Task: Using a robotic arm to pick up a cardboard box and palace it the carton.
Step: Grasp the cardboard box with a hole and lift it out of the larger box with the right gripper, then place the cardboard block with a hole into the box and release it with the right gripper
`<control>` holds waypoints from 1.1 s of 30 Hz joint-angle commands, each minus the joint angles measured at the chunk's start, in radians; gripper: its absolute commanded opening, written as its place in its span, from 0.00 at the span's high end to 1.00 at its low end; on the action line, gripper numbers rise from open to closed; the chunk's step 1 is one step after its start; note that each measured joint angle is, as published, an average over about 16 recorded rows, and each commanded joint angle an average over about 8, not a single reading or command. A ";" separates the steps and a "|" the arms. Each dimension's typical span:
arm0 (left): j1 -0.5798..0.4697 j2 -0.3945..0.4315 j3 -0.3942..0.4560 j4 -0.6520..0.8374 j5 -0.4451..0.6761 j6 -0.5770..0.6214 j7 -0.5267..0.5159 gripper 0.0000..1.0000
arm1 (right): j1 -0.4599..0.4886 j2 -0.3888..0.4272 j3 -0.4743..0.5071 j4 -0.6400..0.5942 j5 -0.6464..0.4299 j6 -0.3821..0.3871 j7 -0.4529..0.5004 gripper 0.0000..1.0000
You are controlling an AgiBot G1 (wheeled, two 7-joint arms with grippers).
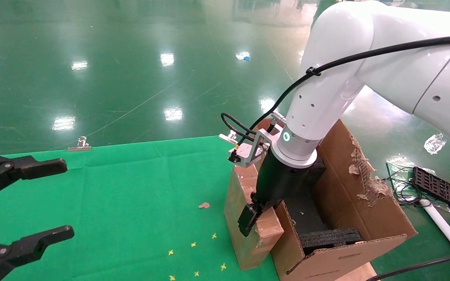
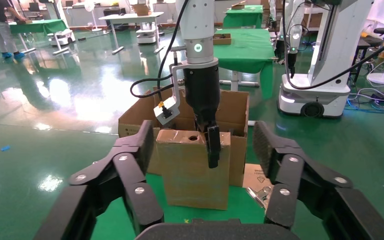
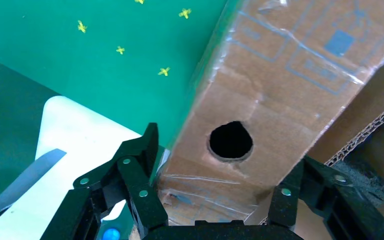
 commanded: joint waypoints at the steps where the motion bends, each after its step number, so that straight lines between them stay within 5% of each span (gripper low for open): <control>1: 0.000 0.000 0.000 0.000 0.000 0.000 0.000 1.00 | -0.002 0.001 -0.002 -0.003 0.000 -0.001 0.002 1.00; 15: 0.000 0.000 0.001 0.000 -0.001 0.000 0.001 1.00 | 0.043 0.048 0.035 0.002 0.012 0.033 -0.083 1.00; 24: 0.000 -0.001 0.002 0.000 -0.001 -0.001 0.001 1.00 | 0.203 0.231 0.170 -0.018 0.080 0.111 -0.322 1.00; 33: 0.000 -0.001 0.002 0.000 -0.002 -0.001 0.001 1.00 | 0.351 0.385 0.177 -0.079 -0.005 0.066 -0.355 1.00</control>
